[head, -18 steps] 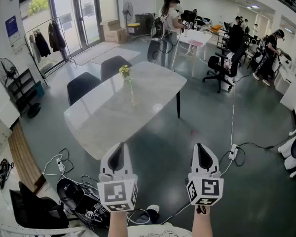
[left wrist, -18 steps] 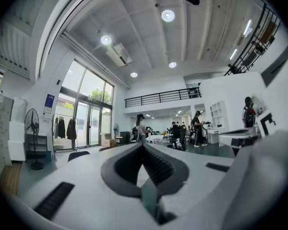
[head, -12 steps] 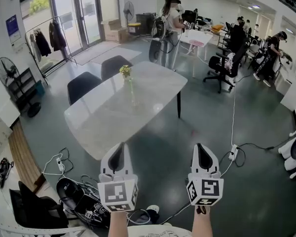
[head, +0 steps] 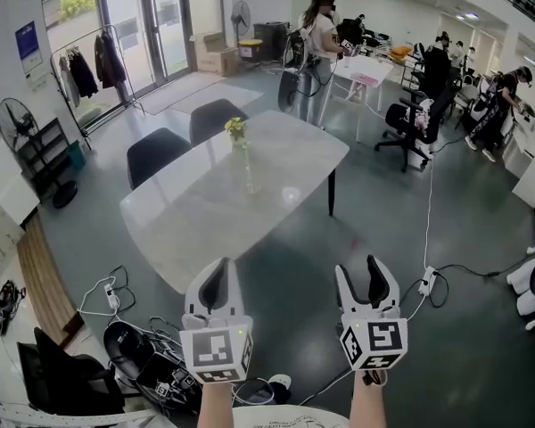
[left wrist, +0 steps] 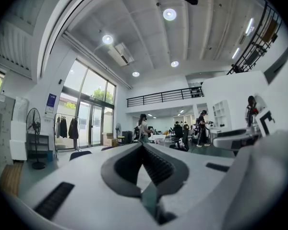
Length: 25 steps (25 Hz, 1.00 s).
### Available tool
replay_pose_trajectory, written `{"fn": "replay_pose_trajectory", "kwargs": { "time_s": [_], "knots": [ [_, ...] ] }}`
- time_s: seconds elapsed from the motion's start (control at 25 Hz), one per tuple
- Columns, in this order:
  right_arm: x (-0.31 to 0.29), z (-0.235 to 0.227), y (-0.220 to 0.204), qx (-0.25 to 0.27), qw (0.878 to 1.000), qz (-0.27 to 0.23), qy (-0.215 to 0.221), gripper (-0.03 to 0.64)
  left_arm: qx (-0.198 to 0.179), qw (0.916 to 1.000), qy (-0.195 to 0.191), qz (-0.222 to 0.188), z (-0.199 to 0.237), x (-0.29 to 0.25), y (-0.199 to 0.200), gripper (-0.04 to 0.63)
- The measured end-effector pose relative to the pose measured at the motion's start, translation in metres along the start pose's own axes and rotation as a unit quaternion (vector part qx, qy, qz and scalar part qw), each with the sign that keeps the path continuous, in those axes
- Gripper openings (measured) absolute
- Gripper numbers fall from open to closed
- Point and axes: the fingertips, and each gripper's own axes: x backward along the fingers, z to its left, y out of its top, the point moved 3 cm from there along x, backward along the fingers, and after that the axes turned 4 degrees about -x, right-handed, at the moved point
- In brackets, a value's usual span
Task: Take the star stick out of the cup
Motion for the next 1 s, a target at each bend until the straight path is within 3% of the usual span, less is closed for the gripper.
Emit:
{"fn": "replay_pose_trajectory", "kwargs": {
  "time_s": [0.4, 0.72, 1.0],
  "knots": [
    [-0.045, 0.022, -0.003, -0.003, 1.0, -0.002, 0.015, 0.25, -0.005, 1.0, -0.003, -0.002, 0.026, -0.035, -0.007, -0.003],
    [-0.079, 0.016, -0.012, -0.011, 1.0, 0.011, 0.025, 0.25, -0.004, 0.9999, 0.009, 0.012, 0.036, -0.06, -0.019, -0.002],
    [-0.141, -0.004, -0.027, -0.02, 0.998, 0.021, 0.047, 0.25, -0.003, 0.9992, 0.028, 0.027, 0.04, -0.118, -0.032, -0.002]
  ]
}}
